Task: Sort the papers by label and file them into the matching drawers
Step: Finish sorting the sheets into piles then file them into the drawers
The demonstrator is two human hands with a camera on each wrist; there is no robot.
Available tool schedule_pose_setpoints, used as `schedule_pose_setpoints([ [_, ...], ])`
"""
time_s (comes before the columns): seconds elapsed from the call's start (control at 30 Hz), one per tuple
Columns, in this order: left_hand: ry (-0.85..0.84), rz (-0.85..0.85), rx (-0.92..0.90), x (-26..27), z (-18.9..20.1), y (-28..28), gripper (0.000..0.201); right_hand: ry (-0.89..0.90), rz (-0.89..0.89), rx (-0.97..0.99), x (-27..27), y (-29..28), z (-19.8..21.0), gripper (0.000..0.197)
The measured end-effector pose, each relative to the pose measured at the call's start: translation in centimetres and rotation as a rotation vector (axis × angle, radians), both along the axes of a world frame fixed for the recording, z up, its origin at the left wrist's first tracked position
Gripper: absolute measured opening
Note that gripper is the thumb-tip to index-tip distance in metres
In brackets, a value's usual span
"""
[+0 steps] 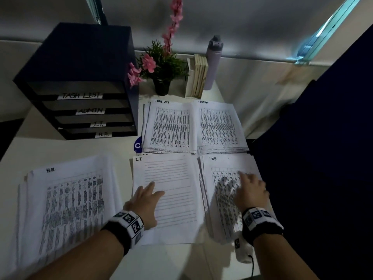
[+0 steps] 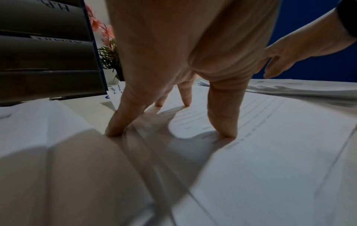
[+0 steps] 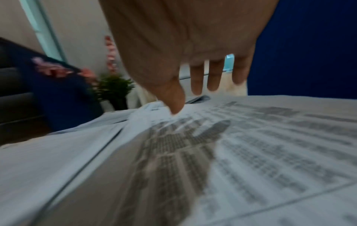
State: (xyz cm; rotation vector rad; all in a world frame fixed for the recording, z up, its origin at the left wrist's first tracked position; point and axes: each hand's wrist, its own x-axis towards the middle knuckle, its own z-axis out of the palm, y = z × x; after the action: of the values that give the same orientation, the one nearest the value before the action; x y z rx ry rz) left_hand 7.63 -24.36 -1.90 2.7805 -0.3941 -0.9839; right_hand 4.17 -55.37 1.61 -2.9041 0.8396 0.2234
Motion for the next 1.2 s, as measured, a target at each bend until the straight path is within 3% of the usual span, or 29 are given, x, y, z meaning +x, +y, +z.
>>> schedule_pose_setpoints([
  [0.1,0.003,-0.004,0.002,0.1,0.0,0.1,0.095,0.136,0.188,0.093,0.3,3.1,-1.2,0.057],
  [0.37,-0.035,-0.016,-0.075,0.2,0.6,0.9,0.089,0.241,0.146,0.176,2.1,5.4,-1.5,0.054],
  [0.5,-0.193,0.302,-0.385,0.5,2.0,3.3,0.071,0.074,0.205,0.135,3.2,8.2,-1.0,0.056],
  [0.57,-0.278,0.51,-0.413,0.9,2.1,6.2,0.068,-0.059,0.302,0.261,3.9,10.8,-1.1,0.045],
  [0.67,-0.29,0.781,-0.271,1.2,1.1,12.4,0.072,-0.099,0.426,0.513,5.2,15.6,-1.0,0.027],
  [0.8,-0.183,1.101,-0.028,0.3,-0.7,20.4,0.082,-0.007,0.518,0.708,6.0,22.1,-1.1,0.022],
  [0.9,-0.107,1.168,0.042,-1.0,-1.7,23.7,0.073,0.061,0.549,0.758,6.1,26.1,-1.6,0.024],
  [1.03,-0.094,1.132,-0.01,-2.2,-2.0,25.1,0.056,0.142,0.55,0.681,6.4,29.9,-2.4,0.024],
  [1.2,-0.048,1.2,-0.236,-2.8,-2.0,26.7,0.066,0.216,0.453,0.669,6.7,31.7,-3.3,0.038],
])
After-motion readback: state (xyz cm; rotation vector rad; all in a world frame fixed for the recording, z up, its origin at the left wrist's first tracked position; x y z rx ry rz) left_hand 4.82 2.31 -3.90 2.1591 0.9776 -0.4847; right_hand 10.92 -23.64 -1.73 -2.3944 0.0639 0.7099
